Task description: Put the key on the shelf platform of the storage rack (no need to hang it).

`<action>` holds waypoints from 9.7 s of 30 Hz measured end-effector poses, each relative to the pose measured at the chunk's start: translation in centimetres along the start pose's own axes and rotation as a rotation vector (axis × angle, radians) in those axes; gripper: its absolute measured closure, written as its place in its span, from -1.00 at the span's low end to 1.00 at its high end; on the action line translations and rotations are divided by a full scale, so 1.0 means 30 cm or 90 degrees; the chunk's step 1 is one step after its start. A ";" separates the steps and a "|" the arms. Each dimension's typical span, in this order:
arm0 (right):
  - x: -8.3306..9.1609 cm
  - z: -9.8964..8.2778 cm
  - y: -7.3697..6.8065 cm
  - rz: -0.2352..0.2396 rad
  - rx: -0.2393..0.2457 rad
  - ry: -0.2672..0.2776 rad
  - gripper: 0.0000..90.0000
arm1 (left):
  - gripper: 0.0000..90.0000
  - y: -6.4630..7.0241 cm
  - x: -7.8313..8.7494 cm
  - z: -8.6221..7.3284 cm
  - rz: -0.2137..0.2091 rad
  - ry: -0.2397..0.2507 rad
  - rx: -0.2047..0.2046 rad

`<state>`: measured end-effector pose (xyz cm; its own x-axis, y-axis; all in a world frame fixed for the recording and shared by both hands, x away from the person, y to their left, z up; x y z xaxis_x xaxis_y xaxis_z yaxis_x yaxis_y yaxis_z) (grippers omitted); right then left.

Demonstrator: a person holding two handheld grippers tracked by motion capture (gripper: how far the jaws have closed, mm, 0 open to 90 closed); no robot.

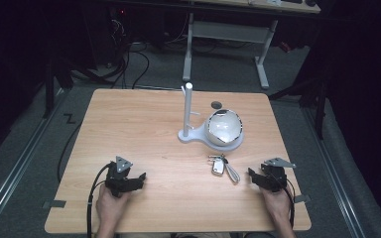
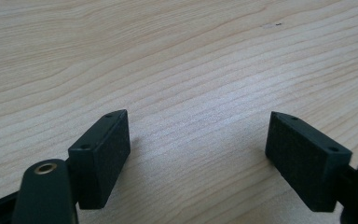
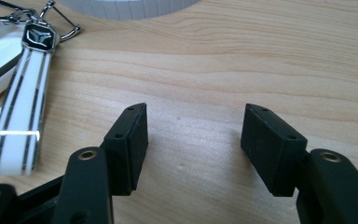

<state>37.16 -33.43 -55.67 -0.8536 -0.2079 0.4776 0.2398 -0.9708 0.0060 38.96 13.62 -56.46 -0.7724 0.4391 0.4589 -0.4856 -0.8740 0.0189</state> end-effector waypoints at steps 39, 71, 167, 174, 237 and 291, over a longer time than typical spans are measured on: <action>-0.022 0.131 -0.233 0.144 0.023 0.015 0.13 | -0.51 0.000 0.000 0.000 0.000 0.000 0.000; -0.182 0.144 -0.233 0.170 -0.029 -0.040 0.25 | -0.52 0.001 0.000 0.000 0.001 -0.002 -0.003; 0.084 0.331 -0.092 0.211 0.013 0.060 0.66 | -0.52 0.000 -0.001 0.001 -0.002 -0.001 -0.001; 0.096 0.353 -0.076 0.209 0.012 0.067 0.66 | -0.52 0.000 -0.001 0.000 -0.002 -0.001 -0.001; -0.040 0.640 -0.144 0.229 0.048 0.079 0.66 | -0.52 0.000 -0.001 0.000 -0.002 -0.001 -0.001; -0.335 0.578 -0.143 0.180 0.032 -0.020 0.66 | -0.52 0.000 -0.001 0.000 -0.001 -0.001 0.000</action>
<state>52.73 -25.12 -45.24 -0.7347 -0.4656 0.4933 0.4903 -0.8671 -0.0882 38.98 13.61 -56.46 -0.7709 0.4405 0.4600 -0.4874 -0.8730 0.0191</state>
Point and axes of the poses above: each handheld gripper's, and its own axes: x roughly backward along the jaws, z roughly out of its top, y roughly to its right, the point moved 4 cm from there along -x, roughly forward along the jaws, and after that the axes turned 15 degrees about y, right-handed, at the moved point
